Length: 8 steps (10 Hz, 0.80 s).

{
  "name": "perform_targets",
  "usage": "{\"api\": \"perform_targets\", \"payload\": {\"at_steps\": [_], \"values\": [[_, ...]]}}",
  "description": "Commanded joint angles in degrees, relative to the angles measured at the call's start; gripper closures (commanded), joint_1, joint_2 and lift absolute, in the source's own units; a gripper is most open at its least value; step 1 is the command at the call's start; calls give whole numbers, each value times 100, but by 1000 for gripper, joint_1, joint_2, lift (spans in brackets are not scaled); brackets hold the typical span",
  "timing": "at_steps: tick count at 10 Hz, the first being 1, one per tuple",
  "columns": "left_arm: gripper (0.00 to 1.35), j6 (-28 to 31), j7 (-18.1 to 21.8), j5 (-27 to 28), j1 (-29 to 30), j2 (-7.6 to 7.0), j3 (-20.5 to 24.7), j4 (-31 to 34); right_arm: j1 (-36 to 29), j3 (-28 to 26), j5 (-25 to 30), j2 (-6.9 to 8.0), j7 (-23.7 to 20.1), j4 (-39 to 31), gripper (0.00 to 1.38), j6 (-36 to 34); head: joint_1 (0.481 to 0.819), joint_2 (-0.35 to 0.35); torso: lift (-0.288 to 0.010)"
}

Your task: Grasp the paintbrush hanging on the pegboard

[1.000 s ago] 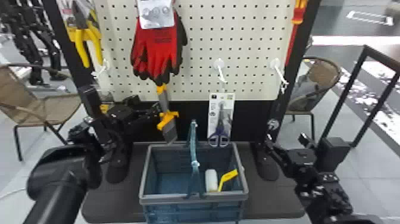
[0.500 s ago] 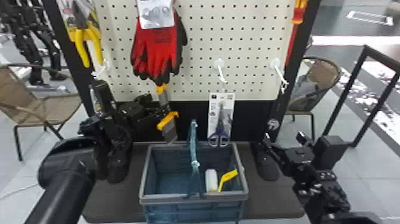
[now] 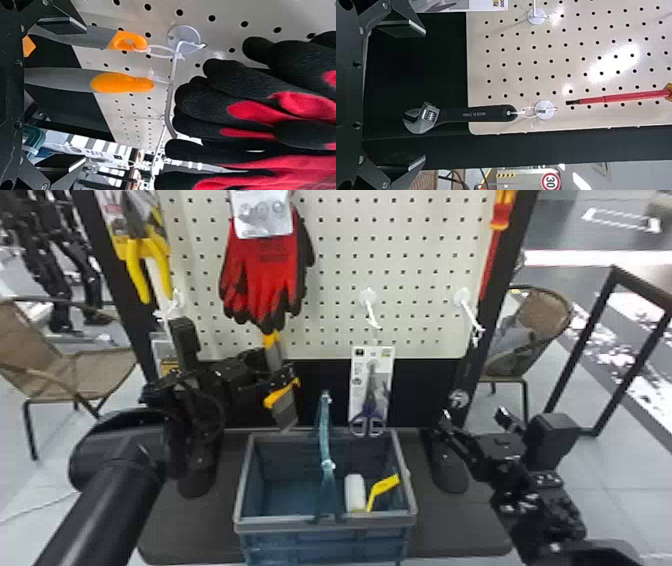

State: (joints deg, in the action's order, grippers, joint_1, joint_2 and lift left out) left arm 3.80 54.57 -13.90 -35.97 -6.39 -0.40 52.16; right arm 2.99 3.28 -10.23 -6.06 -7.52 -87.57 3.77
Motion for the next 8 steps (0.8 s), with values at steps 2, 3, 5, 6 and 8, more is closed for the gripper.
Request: {"api": "perform_targets", "payload": {"at_steps": [2,3,5,6,8], "values": [[186,173,81,283,-86,-38,-30,-13,35,32,-14,-18,-12,56,182,19,549,0,-100],[553,208,89,467,-130,-55,-39,-13,26,32,-58,-27,-12,64,182,27,549,0,-100],[1208,402,98,661,-183,-64,14,-13,18,32,-102,-44,-39,82,180,19,549,0,-100],[1208,314,89,669,-174,-64,58,-13,18,32,-111,-44,-48,91,182,27,549,0,-100],[1208,270,89,731,-174,-64,75,-4,18,32,-129,-44,-56,108,182,27,549,0,-100]]}}
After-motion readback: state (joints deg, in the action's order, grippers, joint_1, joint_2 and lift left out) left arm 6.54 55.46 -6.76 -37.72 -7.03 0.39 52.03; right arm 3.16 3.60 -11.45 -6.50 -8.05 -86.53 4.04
